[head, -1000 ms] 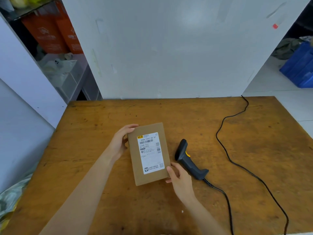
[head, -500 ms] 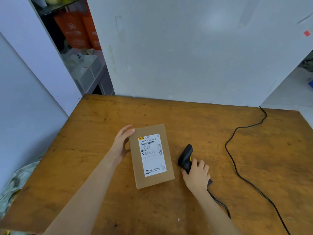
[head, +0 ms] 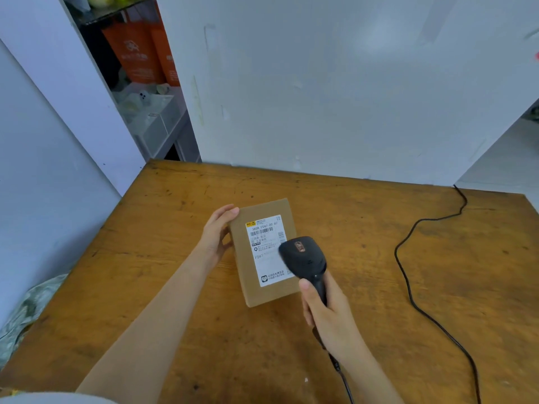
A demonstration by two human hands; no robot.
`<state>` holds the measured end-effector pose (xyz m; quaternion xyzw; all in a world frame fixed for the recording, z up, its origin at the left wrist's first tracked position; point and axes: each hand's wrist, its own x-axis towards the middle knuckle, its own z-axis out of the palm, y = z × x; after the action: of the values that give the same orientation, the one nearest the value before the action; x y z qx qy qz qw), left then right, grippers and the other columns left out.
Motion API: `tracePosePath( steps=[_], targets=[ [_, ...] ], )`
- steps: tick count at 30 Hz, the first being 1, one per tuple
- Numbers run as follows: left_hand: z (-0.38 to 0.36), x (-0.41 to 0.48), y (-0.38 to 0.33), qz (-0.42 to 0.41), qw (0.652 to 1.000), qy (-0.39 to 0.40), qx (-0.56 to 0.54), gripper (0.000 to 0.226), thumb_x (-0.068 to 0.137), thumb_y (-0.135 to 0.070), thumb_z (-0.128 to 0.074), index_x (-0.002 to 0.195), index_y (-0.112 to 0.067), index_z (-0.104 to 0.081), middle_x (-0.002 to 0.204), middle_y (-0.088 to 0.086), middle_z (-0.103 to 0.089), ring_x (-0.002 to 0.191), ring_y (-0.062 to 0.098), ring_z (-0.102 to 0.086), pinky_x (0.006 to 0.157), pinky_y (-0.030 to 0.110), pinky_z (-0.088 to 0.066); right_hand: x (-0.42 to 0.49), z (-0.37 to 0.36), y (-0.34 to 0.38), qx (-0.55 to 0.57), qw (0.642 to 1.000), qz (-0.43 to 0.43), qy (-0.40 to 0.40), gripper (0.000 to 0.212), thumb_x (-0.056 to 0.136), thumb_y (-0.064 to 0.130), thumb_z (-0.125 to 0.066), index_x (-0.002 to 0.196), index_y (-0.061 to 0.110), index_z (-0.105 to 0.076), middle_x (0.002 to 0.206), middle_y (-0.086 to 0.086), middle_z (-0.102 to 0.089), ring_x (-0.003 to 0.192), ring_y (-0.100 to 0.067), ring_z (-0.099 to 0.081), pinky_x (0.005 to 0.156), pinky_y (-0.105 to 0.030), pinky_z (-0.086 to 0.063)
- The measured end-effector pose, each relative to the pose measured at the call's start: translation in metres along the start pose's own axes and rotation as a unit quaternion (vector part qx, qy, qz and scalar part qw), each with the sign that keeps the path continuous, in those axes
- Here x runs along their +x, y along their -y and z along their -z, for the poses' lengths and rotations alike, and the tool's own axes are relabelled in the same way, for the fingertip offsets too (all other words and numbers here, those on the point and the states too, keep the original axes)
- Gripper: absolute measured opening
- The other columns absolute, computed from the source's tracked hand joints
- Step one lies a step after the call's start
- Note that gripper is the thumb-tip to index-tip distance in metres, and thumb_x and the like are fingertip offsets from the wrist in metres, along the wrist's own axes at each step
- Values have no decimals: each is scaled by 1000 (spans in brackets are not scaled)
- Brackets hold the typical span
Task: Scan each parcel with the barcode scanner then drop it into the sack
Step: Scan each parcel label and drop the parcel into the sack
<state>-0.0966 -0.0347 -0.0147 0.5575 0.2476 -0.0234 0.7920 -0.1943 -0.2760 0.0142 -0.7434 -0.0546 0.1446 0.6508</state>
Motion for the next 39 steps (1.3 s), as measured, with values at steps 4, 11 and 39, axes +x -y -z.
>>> tracePosePath(
  steps=[4, 11, 39],
  targets=[
    [-16, 2, 5, 0, 1000, 19, 7, 52, 66, -45, -69, 116, -31, -59, 102, -7, -63, 98, 12, -56, 79, 34, -43, -14, -21, 11, -21, 1000, 5, 4, 46, 76, 67, -49, 112, 38, -52, 56, 12, -53, 48, -4, -45, 52, -20, -40],
    [-22, 3, 14, -4, 999, 34, 7, 63, 68, -45, -67, 127, -27, -55, 106, -5, -63, 99, 13, -56, 84, 34, -42, -21, -31, 14, -33, 998, -11, -47, 47, 71, 68, -46, 110, 44, -48, 61, 22, -57, 55, -1, -52, 54, -13, -40],
    [-16, -1, 21, -10, 1000, 18, -14, 60, 59, -50, -75, 115, -34, -61, 106, -5, -65, 100, 14, -58, 79, 33, -45, -26, -31, 5, -60, 995, -3, -78, 72, 70, 71, -43, 126, 27, -48, 80, 11, -55, 67, -3, -50, 61, -14, -41]
  ],
)
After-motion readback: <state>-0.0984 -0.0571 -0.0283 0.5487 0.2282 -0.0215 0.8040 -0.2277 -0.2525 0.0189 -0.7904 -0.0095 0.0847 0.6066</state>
